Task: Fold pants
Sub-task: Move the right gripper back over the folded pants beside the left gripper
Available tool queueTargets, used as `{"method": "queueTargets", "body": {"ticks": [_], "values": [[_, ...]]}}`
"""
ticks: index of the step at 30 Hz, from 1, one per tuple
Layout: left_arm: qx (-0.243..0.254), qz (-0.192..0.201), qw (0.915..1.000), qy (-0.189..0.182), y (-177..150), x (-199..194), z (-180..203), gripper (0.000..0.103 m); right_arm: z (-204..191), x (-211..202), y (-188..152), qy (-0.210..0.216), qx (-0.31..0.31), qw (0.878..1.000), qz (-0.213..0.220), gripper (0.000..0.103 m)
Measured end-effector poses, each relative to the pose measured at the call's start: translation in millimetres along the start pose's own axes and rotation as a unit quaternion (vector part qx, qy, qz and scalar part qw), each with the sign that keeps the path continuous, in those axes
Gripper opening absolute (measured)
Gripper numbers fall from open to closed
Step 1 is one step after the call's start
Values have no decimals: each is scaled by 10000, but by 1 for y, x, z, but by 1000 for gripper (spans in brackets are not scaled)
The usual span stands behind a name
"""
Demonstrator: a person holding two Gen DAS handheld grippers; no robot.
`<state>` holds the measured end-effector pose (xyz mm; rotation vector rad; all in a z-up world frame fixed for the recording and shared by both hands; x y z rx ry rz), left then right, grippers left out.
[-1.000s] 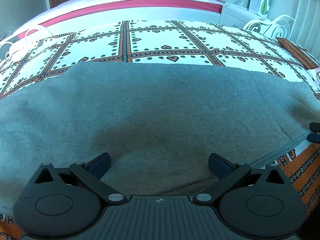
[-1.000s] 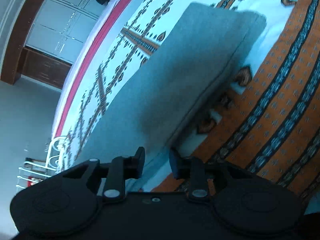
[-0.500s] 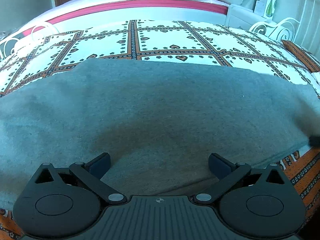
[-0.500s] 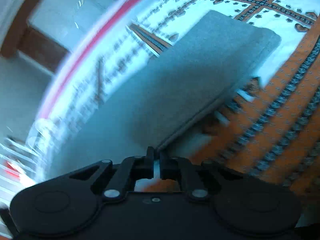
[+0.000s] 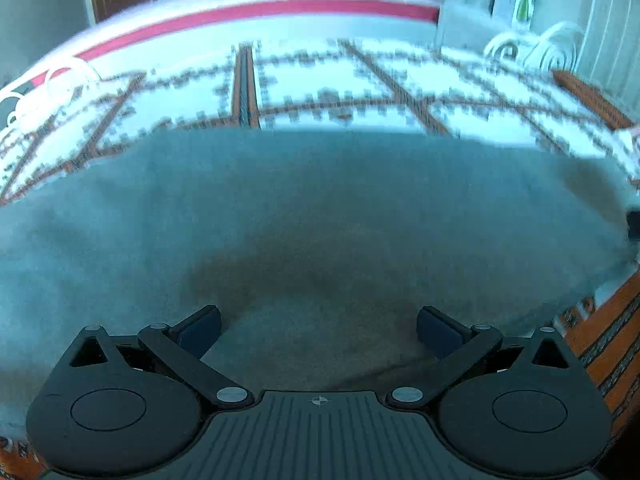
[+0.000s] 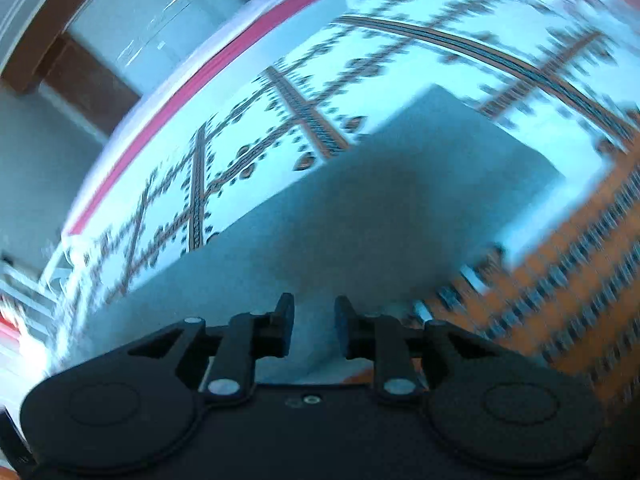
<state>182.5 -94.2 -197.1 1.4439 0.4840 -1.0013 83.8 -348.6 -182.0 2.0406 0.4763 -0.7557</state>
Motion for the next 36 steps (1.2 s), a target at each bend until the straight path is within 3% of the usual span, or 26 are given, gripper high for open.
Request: {"method": "queueTargets", "body": {"ticks": [5, 12, 13, 16, 17, 20, 22, 24, 26, 28, 31, 34, 36], "values": [[-84, -99, 9999, -61, -4, 1, -6, 103, -38, 37, 11, 102, -726, 9970, -252, 23], [-18, -169, 9997, -180, -9, -3, -14, 103, -89, 82, 20, -244, -2024, 9787, -238, 25], [-12, -185, 9996, -193, -10, -4, -15, 103, -97, 89, 11, -265, -2301, 9720, -394, 26], [-53, -170, 9996, -226, -10, -8, -19, 103, -120, 87, -27, -699, -3465, 9345, -426, 27], [-99, -139, 9995, -272, -10, -11, -21, 103, -122, 81, -36, -737, -3578, 9298, -453, 27], [-198, 52, 9995, -250, -5, -18, -26, 103, -119, 60, -50, -728, -3721, 9242, -462, 25], [-271, 179, 9990, -303, 2, -19, -26, 103, -117, 48, -42, -670, -3430, 9366, -246, 27], [-362, 192, 9984, -400, 13, -12, -24, 103, -124, 39, -34, -349, -3251, 9450, 76, 28], [-333, 212, 9983, -432, 22, -3, -17, 103, -136, 49, -37, -273, -3474, 9373, -92, 27], [-171, 267, 9990, -316, 27, 7, -6, 103, -142, 64, -50, -252, -3725, 9261, -543, 32], [294, -43, 9996, -4, 18, 23, 4, 103, -152, 60, -73, -419, -4352, 8972, -631, 33], [571, -135, 9983, -68, 4, 12, 5, 103, -138, 50, -71, -215, -4011, 9126, -765, 33], [521, -168, 9984, -124, 2, 5, -1, 103, -131, 42, -69, -87, -3958, 9146, -820, 33]]}}
Point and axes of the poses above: each gripper's, at about its wrist camera, not at the fingertips, and x roughly the way its jaws point, z to its right, y to its top, the point moved 1 cm from there along x, roughly the way its jaws point, and after that the axes turned 11 degrees about -x, right-handed, at the moved point
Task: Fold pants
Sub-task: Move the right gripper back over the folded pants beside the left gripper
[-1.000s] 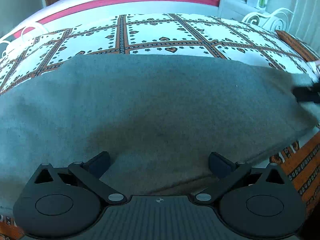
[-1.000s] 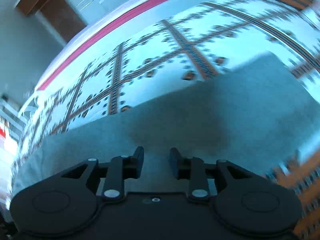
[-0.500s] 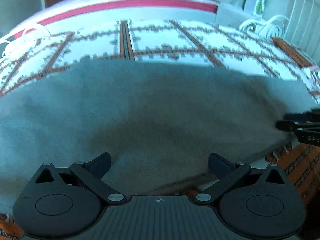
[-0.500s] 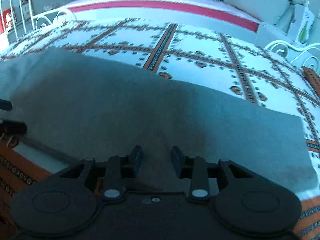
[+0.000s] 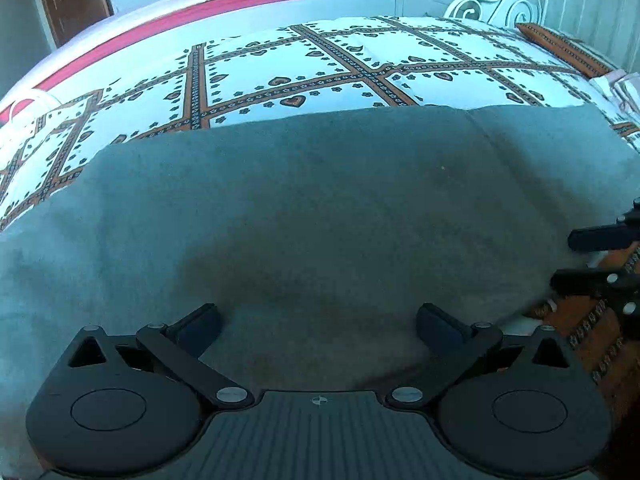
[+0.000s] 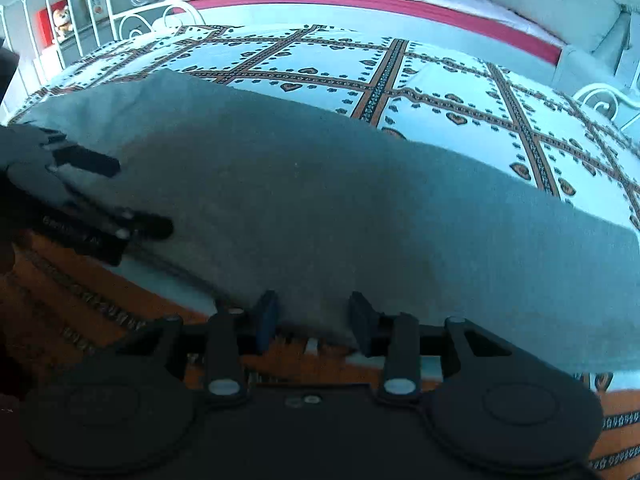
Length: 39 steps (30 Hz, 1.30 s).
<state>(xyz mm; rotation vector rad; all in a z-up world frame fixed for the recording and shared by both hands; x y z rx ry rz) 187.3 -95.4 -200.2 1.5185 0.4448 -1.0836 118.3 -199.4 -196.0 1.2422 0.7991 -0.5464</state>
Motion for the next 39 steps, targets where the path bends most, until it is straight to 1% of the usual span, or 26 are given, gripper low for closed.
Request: {"method": "queueTargets", "body": {"ticks": [1, 3, 4, 5, 6, 8, 9, 11, 12, 14, 15, 16, 18, 19, 20, 22, 24, 25, 27, 28, 31, 33, 34, 35, 38, 39], "values": [[-115, -26, 9999, -49, 2, -2, -4, 103, 2, -4, 2, 32, 5, 10000, 67, 33], [-370, 97, 9992, -144, 9, -8, -9, 103, 15, -16, 7, -7, 486, 9977, 463, 51], [-460, 203, 9986, -138, 14, -9, -11, 103, 26, -20, 9, -68, 774, 9951, 608, 74], [-533, 332, 9979, -162, 22, -9, -12, 103, 37, -21, 11, -123, 1002, 9925, 692, 81], [-579, 377, 9974, -190, 29, -6, -14, 103, 50, -19, 16, -181, 1196, 9900, 728, 77], [-700, 366, 9965, -257, 42, 4, -17, 103, 67, -12, 28, -400, 1295, 9885, 668, 62], [-788, 363, 9958, -275, 48, 10, -18, 103, 76, -6, 35, -557, 1312, 9875, 671, 59], [-888, 387, 9951, -214, 58, 24, -21, 103, 90, 4, 40, -774, 1384, 9859, 542, 44], [-866, 412, 9953, -107, 60, 30, -21, 103, 97, 10, 41, -873, 1409, 9849, 491, 43], [-718, 467, 9962, 148, 62, 39, -22, 103, 106, 20, 42, -1109, 1408, 9830, 392, 43], [-571, 409, 9971, 307, 61, 44, -22, 103, 111, 28, 42, -1189, 1402, 9824, 325, 43], [-463, 361, 9978, 322, 59, 47, -24, 103, 116, 32, 39, -1287, 1381, 9818, 225, 43], [-478, 375, 9978, 253, 55, 46, -33, 103, 131, 39, 29, -1567, 1435, 9772, 16, 44], [-515, 369, 9977, 226, 55, 46, -38, 103, 142, 39, 23, -1664, 1536, 9740, -23, 49], [-532, 382, 9976, 224, 53, 45, -41, 103, 154, 39, 19, -1728, 1662, 9708, -29, 61], [-521, 399, 9975, 247, 49, 42, -44, 103, 178, 38, 10, -1882, 1855, 9644, -79, 71], [-551, 438, 9971, 287, 46, 38, -50, 103, 197, 33, 3, -1844, 2064, 9609, 1, 67], [-574, 472, 9967, 332, 44, 35, -54, 103, 199, 30, 1, -1824, 2100, 9605, 31, 60], [-655, 582, 9951, 453, 40, 28, -65, 103, 197, 21, -2, -1996, 2057, 9580, 70, 59], [-720, 654, 9936, 567, 38, 23, -71, 103, 196, 16, -5, -1986, 2152, 9561, 131, 60], [-662, 886, 9895, 929, 31, 9, -84, 103, 186, 0, -13, -1335, 2687, 9524, 537, 62], [-598, 943, 9882, 1049, 27, 3, -93, 103, 169, 0, -8, -1198, 2468, 9602, 522, 64], [-623, 880, 9880, 1104, 24, 3, -98, 103, 156, 1, -4, -1172, 2275, 9654, 508, 67], [-719, 708, 9883, 1147, 19, 7, -107, 103, 145, 3, 1, -1066, 2135, 9697, 523, 68], [-1252, 489, 9870, 885, 6, 6, -137, 103, 121, 10, 11, -784, 1974, 9759, 502, 68], [-1354, 447, 9859, 873, 1, 3, -146, 103, 112, 12, 15, -729, 1926, 9773, 487, 68]]}}
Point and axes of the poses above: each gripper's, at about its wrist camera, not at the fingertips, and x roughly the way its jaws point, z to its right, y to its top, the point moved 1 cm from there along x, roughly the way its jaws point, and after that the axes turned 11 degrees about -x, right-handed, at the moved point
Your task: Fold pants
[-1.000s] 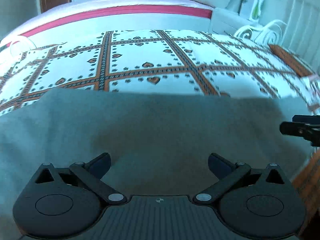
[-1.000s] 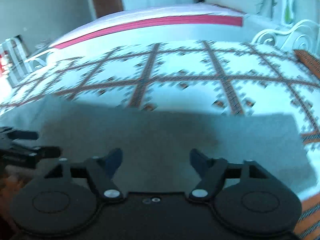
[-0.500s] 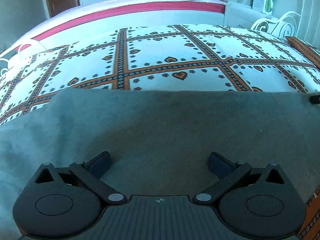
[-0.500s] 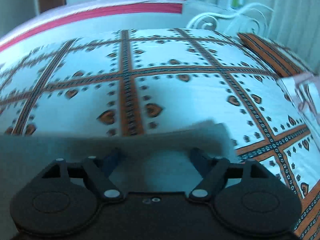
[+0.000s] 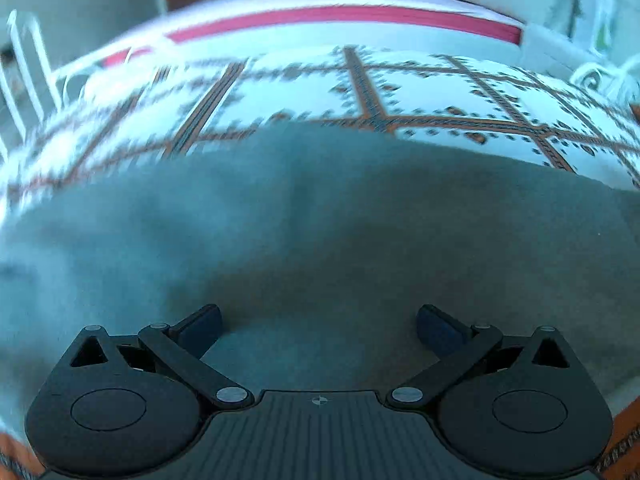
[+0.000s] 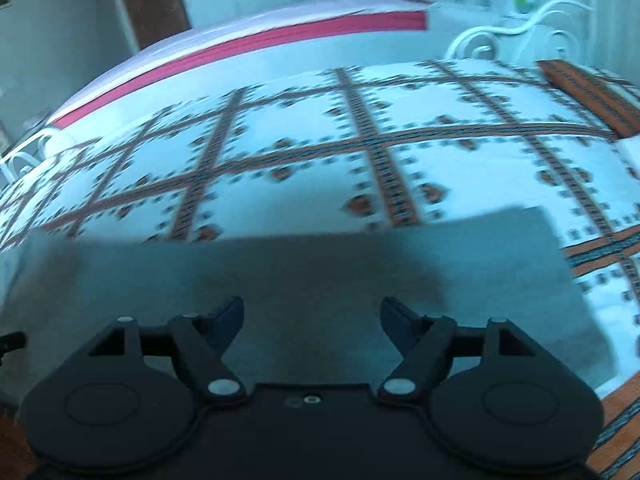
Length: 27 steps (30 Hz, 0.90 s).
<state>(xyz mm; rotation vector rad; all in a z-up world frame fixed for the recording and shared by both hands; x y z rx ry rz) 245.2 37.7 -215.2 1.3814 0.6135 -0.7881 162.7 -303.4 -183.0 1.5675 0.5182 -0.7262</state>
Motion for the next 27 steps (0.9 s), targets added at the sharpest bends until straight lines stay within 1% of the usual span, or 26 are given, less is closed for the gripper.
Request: {"method": "queueTargets", "body": {"ticks": [4, 6, 7, 9, 11, 12, 14, 15, 16, 17, 18, 19, 20, 22, 23, 24, 26, 27], "values": [[-114, -74, 9998, 145, -14, -9, -34, 103, -31, -3, -1, 215, -288, 9993, 42, 69], [-201, -59, 9997, 149, -22, -14, -48, 103, -47, 1, -2, 347, -415, 9985, -7, 69], [-208, -34, 9996, 213, -25, -16, -54, 103, -54, 3, -2, 433, -461, 9980, -36, 69], [-259, 77, 9991, 336, -29, -25, -67, 103, -72, 5, -1, 512, -659, 9965, -52, 69], [-318, 442, 9968, 583, -29, -38, -77, 103, -94, 4, 0, 542, -1016, 9933, 8, 69], [-319, 547, 9961, 608, -26, -41, -80, 103, -103, 4, 0, 583, -1127, 9919, 32, 70], [-350, 636, 9945, 752, -22, -39, -88, 103, -128, 5, -3, 689, -1435, 9872, 69, 70], [-395, 648, 9936, 840, -20, -37, -93, 103, -143, 6, -4, 651, -1676, 9837, 75, 70], [-453, 609, 9926, 944, -19, -33, -99, 103, -157, 7, -7, 602, -1920, 9795, 120, 70], [-473, 466, 9919, 1079, -17, -26, -107, 103, -172, 8, -9, 576, -2151, 9747, 173, 70], [-493, 243, 9923, 1109, -20, -18, -116, 103, -183, 9, -11, 562, -2323, 9708, 183, 71], [-736, 185, 9925, 959, -23, -18, -128, 103, -198, 13, -18, 566, -2574, 9646, 50, 72], [-775, 185, 9921, 970, -24, -21, -132, 103, -206, 16, -24, 652, -2719, 9600, -132, 72], [-575, 192, 9932, 994, -31, -29, -135, 103, -211, 7, -34, 615, -2756, 9593, -21, 72], [-588, 199, 9933, 974, -33, -32, -137, 103, -212, 4, -34, 663, -2780, 9583, -76, 72], [-647, 252, 9930, 955, -33, -35, -140, 103, -209, 1, -33, 710, -2719, 9597, -33, 72], [-798, 611, 9902, 972, -29, -48, -146, 103, -203, -4, -29, 723, -2508, 9653, 115, 73], [-816, 773, 9878, 1075, -25, -52, -149, 103, -198, -5, -26, 794, -2322, 9692, 200, 74]]}}
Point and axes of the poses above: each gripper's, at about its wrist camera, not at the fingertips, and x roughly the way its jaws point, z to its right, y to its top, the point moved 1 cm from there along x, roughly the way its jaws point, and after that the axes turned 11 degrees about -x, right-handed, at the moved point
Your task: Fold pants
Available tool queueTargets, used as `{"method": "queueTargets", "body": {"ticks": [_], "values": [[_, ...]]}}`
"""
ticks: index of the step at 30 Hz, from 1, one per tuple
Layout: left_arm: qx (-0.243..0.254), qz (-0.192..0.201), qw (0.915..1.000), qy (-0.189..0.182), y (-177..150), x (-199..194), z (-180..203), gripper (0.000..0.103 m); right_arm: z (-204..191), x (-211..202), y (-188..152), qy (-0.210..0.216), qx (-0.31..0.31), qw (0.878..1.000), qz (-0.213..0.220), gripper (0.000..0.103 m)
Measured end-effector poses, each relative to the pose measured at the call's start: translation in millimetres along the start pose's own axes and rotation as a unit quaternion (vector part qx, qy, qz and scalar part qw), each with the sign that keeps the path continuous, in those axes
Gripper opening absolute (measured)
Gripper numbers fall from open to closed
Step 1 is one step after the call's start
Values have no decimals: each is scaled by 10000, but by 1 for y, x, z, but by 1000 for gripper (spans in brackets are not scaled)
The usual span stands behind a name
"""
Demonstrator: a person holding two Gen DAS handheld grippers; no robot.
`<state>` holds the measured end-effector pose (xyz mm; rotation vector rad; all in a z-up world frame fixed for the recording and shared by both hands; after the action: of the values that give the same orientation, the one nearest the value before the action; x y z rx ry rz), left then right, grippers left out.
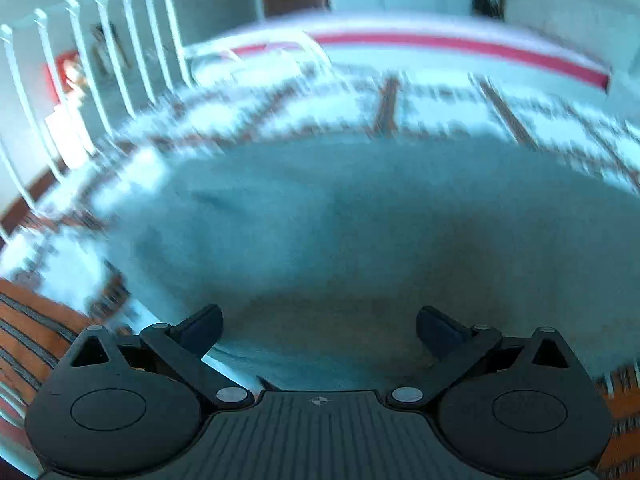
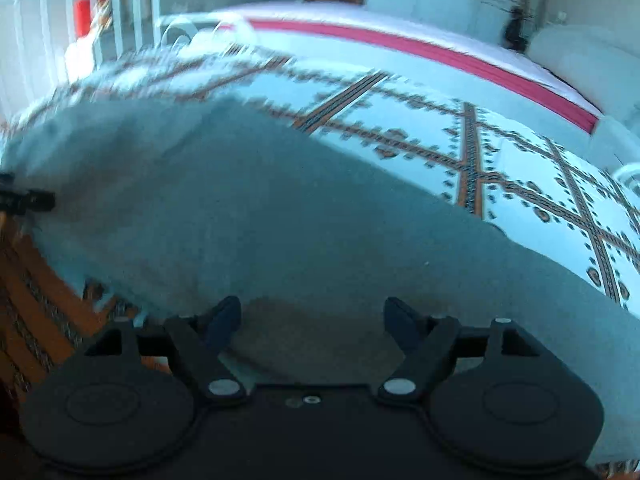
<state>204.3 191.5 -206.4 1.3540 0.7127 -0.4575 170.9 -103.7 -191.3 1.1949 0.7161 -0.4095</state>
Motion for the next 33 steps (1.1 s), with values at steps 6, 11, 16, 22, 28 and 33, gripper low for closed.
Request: {"method": "queueTargets", "body": {"ticks": [6, 11, 16, 22, 28, 33], "values": [[-470, -134, 9963, 713, 30, 32, -52, 103, 20, 7, 3, -87, 513, 9986, -25, 78], [-1770, -593, 9810, 526, 24, 39, -95, 103, 36, 7, -11, -379, 538, 9973, -337, 78], [-883, -165, 9956, -267, 41, 19, -31, 103, 77, -23, -32, -672, 1171, 9905, -277, 82], [183, -461, 9887, -1416, 46, 15, 70, 103, 132, -58, -84, -712, 2529, 9639, -423, 69], [708, -821, 9736, -2009, 25, 2, 145, 103, 181, -100, -153, -924, 4011, 9106, -371, 55], [986, -1043, 9661, -2146, 8, -1, 179, 103, 211, -116, -193, -933, 4987, 8617, -13, 31]]}}
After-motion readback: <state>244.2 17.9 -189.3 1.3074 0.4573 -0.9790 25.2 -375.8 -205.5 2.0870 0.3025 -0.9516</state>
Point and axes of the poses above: each gripper's, at about its wrist camera, not at the fingertips, and x roughly the way its jaws point, z to its right, y to its top, the point moved 1 cm from there along x, roughly the way its jaws point, and after that the axes turned 11 degrees about -x, right-handed, at the moved point
